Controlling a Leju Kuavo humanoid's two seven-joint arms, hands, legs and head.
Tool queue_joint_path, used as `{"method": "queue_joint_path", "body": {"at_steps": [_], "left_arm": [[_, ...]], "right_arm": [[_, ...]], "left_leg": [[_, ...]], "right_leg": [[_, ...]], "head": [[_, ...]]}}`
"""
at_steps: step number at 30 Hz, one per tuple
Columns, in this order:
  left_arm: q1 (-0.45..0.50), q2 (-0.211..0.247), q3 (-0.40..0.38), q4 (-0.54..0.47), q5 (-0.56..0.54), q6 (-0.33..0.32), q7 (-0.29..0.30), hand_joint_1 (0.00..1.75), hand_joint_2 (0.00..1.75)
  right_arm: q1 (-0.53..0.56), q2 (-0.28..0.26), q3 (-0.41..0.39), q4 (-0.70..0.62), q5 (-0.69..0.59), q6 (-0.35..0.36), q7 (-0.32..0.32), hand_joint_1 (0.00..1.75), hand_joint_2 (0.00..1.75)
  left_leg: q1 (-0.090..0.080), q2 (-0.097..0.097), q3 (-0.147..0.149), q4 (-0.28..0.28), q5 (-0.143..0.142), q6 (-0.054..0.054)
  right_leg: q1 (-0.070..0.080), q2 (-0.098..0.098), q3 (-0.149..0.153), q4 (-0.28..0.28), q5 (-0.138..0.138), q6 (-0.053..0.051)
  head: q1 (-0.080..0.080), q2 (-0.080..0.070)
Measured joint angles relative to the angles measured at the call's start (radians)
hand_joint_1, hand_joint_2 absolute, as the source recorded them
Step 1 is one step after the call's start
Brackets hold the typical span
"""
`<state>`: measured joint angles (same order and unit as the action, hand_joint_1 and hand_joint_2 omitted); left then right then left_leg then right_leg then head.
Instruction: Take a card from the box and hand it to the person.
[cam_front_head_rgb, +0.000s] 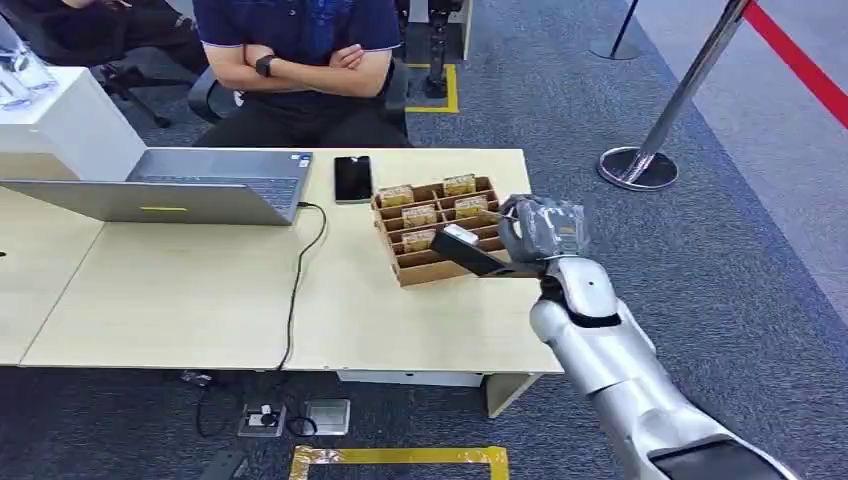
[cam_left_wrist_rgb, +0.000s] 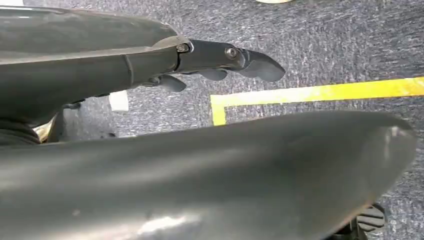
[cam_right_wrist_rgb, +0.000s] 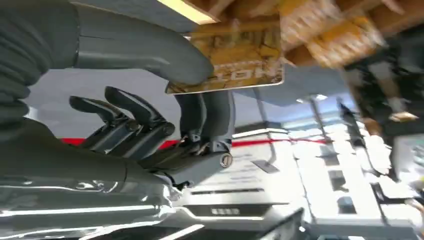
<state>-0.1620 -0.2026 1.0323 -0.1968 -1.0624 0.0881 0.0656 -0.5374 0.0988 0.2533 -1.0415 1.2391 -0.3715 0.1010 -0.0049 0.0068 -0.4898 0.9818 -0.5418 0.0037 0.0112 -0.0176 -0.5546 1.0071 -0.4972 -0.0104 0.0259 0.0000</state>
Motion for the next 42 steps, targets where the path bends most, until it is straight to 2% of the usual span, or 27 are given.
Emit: {"method": "queue_joint_path", "body": {"at_steps": [3,5,8,10,13,16,22,29,33,42], "left_arm": [[-0.001,0.0,0.0,0.0,-0.003,0.0,-0.006,0.0,0.0],[-0.004,0.0,-0.001,0.0,-0.014,0.0,-0.006,0.0,0.0],[-0.011,0.0,-0.001,0.0,-0.027,-0.006,-0.006,0.0,0.0],[-0.02,0.0,-0.003,0.0,-0.039,-0.015,-0.003,0.0,0.0],[-0.034,-0.001,-0.012,0.0,-0.05,-0.018,0.005,0.0,0.0],[-0.044,-0.003,-0.025,0.0,-0.063,-0.01,0.012,0.0,0.0],[-0.058,-0.016,-0.035,0.0,-0.076,0.018,0.017,0.0,0.0],[-0.071,-0.023,-0.048,0.002,-0.087,0.018,0.046,0.0,0.0],[-0.08,-0.027,-0.055,0.002,-0.101,0.02,0.066,0.0,0.0],[-0.089,-0.031,-0.068,0.002,-0.114,0.03,0.069,0.0,0.0]], "right_arm": [[-0.01,-0.005,0.005,-0.098,-0.043,0.016,-0.029,1.75,1.75],[-0.039,-0.005,0.012,-0.115,-0.06,0.013,-0.032,1.75,1.75],[-0.089,0.005,0.019,-0.106,-0.088,-0.036,-0.031,1.75,1.75],[-0.143,0.018,0.026,-0.062,-0.104,-0.086,-0.023,1.75,1.75],[-0.218,0.041,0.026,0.023,-0.123,-0.116,-0.022,1.75,1.75],[-0.301,0.07,0.026,0.152,-0.112,-0.146,0.005,1.75,1.75],[-0.433,0.099,0.014,0.399,-0.11,-0.25,0.013,1.75,1.75],[-0.474,0.099,-0.016,0.542,-0.107,-0.283,0.034,1.75,1.75],[-0.475,0.091,-0.026,0.578,-0.098,-0.296,0.042,1.75,1.75],[-0.474,0.069,-0.048,0.621,-0.076,-0.314,0.051,1.75,1.75]], "left_leg": [[0.0,0.0,0.0,0.0,0.0,0.0],[0.0,0.0,0.0,0.0,0.0,0.0],[0.0,0.0,0.0,0.0,0.001,0.0],[0.0,0.0,0.0,0.0,0.002,-0.001],[0.0,0.0,0.0,0.0,0.002,-0.001],[0.0,0.0,0.0,0.001,0.003,-0.001],[0.0,0.0,0.0,0.001,0.003,-0.001],[0.0,0.0,0.0,0.001,0.003,-0.001],[0.0,0.0,0.0,0.002,0.003,-0.001],[0.0,0.0,0.0,0.002,0.003,-0.001]], "right_leg": [[0.0,0.0,0.0,0.0,0.0,0.0],[0.0,0.0,0.0,0.0,0.0,0.0],[0.0,0.0,0.0,0.001,0.001,0.0],[0.0,0.0,0.0,0.001,0.001,0.0],[0.0,0.0,0.0,0.001,0.002,0.0],[0.0,0.0,0.0,0.002,0.002,-0.001],[0.0,0.0,0.0,0.002,0.002,-0.001],[0.0,0.0,0.0,0.002,0.002,-0.001],[0.0,0.0,0.0,0.002,0.002,-0.001],[0.0,0.0,0.0,0.002,0.002,-0.001]], "head": [[0.0,0.0],[0.0,0.0],[0.002,0.0],[0.0,0.0],[0.001,0.0],[-0.001,0.0],[-0.001,0.0],[0.001,0.0],[0.001,0.0],[0.0,0.0]]}}
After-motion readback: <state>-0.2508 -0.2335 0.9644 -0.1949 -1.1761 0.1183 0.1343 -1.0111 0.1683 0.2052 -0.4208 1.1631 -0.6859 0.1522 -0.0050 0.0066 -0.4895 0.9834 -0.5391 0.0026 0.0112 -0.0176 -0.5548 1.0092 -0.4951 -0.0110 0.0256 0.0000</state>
